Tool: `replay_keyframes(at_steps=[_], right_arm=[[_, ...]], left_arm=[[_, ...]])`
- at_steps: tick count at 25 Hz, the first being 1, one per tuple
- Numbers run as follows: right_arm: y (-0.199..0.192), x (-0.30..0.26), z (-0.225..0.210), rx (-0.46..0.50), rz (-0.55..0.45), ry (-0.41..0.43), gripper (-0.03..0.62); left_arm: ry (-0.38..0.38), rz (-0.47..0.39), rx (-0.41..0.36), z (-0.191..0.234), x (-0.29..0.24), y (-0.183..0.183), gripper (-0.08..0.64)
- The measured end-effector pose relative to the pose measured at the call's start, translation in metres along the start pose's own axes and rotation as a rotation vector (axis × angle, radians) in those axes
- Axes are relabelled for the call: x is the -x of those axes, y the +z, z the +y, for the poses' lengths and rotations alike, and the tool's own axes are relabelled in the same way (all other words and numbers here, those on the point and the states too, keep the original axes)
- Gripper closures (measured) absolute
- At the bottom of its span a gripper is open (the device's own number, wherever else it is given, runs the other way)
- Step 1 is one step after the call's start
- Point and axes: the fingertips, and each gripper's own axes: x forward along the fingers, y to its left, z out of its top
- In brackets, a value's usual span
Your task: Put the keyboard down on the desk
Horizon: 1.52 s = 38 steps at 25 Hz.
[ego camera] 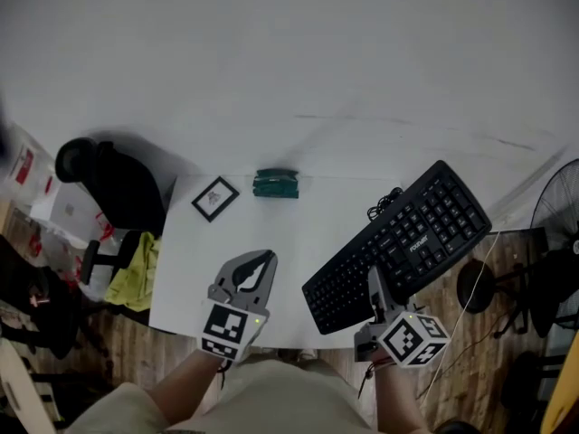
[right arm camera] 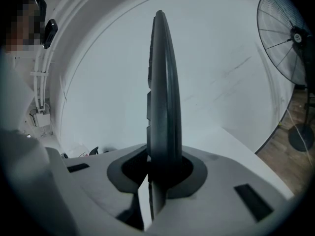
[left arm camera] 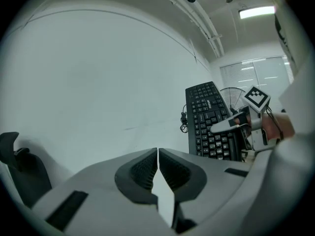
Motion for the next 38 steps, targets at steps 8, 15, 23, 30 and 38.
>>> replay_keyframes(at_steps=[8, 15, 23, 30, 38], right_arm=[[-0.002, -0.018, -0.017, -0.141, -0.026, -0.041, 0.503], [0.016, -0.067, -0.042, -0.256, -0.073, -0.07, 0.503], [0.004, -0.126, -0.077, -0.397, -0.052, -0.123, 0.503], [-0.036, -0.179, -0.112, -0.428, 0.012, -0.166, 0.503], [-0.09, -0.231, -0.152, -0.559, 0.094, -0.138, 0.502]], left_arm=[[-0.026, 0.012, 0.011, 0.012, -0.01, -0.008, 0.531], [0.002, -0.036, 0.0, 0.045, -0.032, 0.014, 0.531], [-0.008, -0.022, -0.045, 0.06, -0.081, 0.013, 0.531], [-0.057, 0.053, 0.038, 0.056, -0.107, -0.026, 0.531], [-0.063, 0.14, 0.089, 0.065, -0.13, -0.092, 0.531]])
